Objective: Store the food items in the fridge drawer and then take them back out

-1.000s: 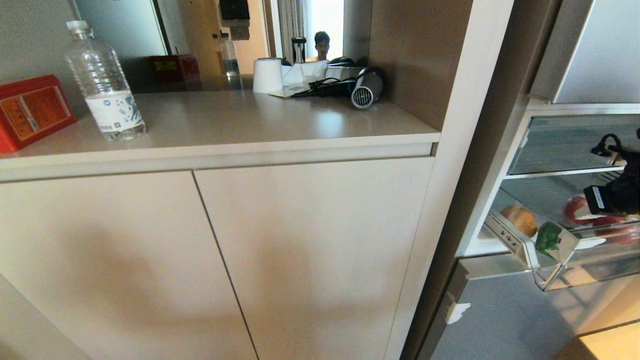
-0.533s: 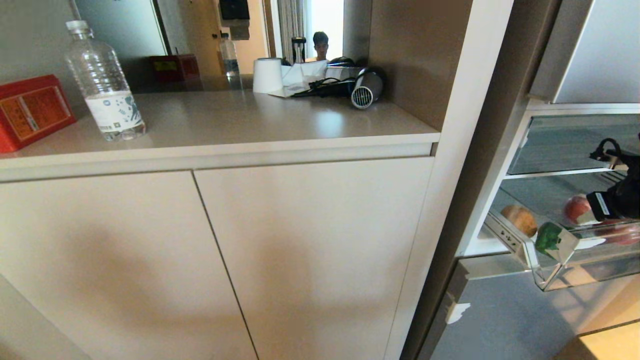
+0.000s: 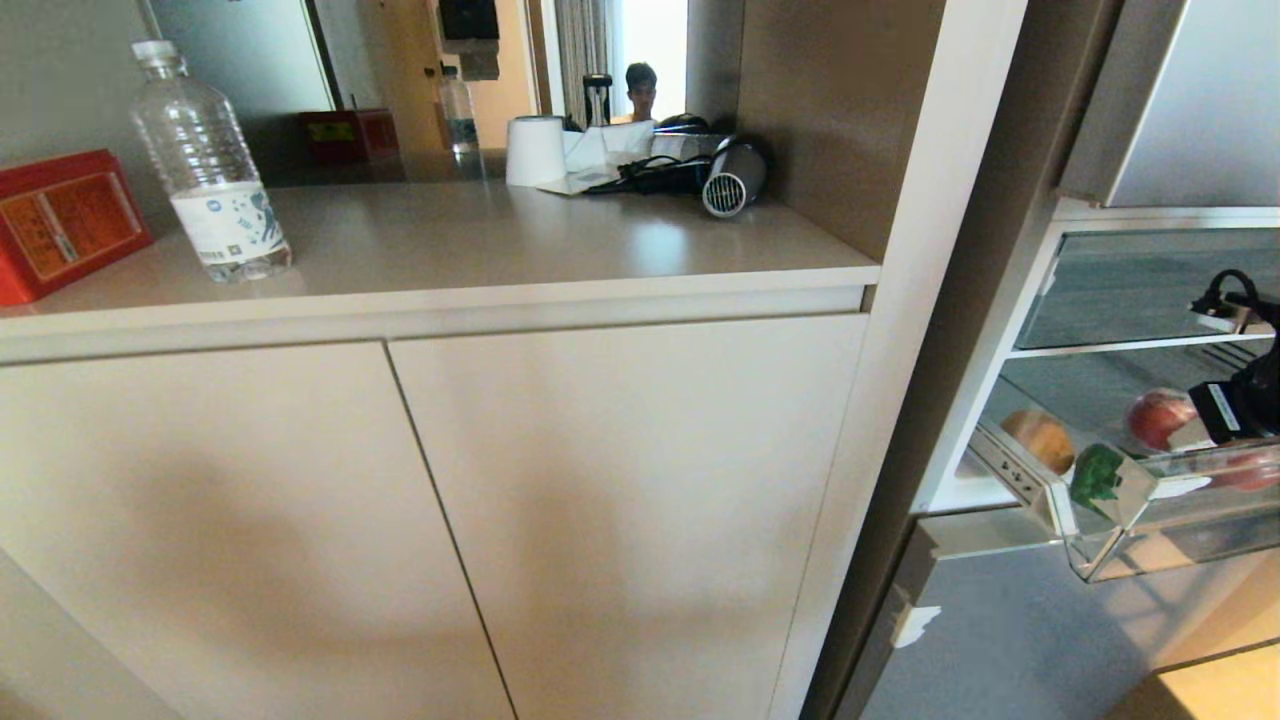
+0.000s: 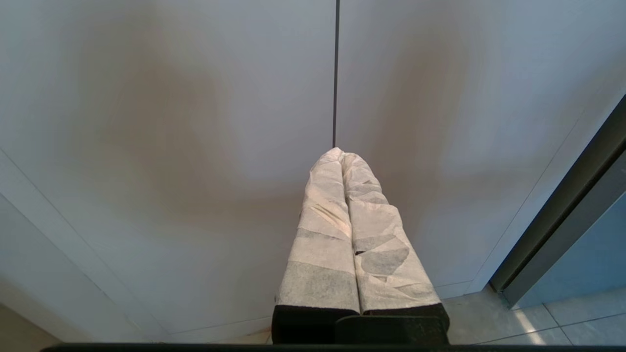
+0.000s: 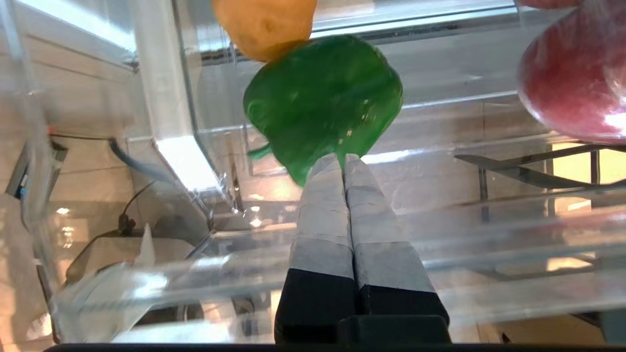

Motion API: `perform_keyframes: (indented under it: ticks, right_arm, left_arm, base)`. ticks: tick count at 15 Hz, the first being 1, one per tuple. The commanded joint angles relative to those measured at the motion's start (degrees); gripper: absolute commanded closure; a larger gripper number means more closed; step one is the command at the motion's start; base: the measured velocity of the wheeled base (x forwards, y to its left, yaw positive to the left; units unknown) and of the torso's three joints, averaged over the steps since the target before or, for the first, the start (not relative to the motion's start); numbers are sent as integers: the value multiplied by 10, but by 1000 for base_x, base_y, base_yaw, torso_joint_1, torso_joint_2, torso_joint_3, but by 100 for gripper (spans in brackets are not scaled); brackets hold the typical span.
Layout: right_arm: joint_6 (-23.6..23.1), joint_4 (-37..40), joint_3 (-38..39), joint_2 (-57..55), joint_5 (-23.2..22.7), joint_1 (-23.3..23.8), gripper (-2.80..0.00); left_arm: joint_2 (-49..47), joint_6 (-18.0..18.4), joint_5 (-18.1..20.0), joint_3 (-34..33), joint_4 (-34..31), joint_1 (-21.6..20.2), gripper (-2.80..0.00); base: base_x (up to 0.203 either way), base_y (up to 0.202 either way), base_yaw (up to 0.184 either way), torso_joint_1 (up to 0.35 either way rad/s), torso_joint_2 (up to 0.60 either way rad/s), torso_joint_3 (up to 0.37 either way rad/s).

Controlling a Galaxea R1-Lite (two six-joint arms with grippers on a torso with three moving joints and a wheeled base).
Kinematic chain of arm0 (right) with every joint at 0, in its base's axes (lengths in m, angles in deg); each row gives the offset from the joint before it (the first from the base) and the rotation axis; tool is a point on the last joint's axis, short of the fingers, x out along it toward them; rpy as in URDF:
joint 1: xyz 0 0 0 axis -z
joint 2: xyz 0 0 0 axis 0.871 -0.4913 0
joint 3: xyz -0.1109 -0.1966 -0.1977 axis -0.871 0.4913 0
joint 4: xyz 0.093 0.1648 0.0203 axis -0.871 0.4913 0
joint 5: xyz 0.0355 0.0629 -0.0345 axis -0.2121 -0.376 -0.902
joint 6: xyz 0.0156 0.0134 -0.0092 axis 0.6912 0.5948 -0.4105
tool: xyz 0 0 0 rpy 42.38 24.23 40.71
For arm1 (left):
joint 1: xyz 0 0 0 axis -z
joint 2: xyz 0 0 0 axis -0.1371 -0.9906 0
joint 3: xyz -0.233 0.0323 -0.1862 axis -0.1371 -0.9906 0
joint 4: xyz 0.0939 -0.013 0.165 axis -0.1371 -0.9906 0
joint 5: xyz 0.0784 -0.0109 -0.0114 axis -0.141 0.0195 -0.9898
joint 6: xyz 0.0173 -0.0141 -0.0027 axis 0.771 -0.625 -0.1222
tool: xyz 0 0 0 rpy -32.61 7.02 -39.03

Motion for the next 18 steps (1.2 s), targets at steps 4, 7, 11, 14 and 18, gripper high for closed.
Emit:
perform_keyframes:
  ticks: [4,7,11,14,18]
  right_arm:
    - [-12,6,12,8,7,0,0]
    - [-14,6,17,0,6,-1,0]
    - [-8,3,12,-5,-3,-8,0]
    - [-11,0,21,4,-44,-7,0]
    - [-10,-45,52,17,-53,-6,0]
  left_arm:
    - [0,0,0,0,0,0,0]
    - [0,0,0,0,0,0,0]
    - [0,0,0,0,0,0,0]
    - [0,0,0,0,0,0,0]
    - [0,0,0,0,0,0,0]
  base:
    - [0,0,0,0,0,0]
    - [0,0,0,0,0,0]
    - [0,0,0,0,0,0]
    - [0,0,0,0,0,0]
    - [0,0,0,0,0,0]
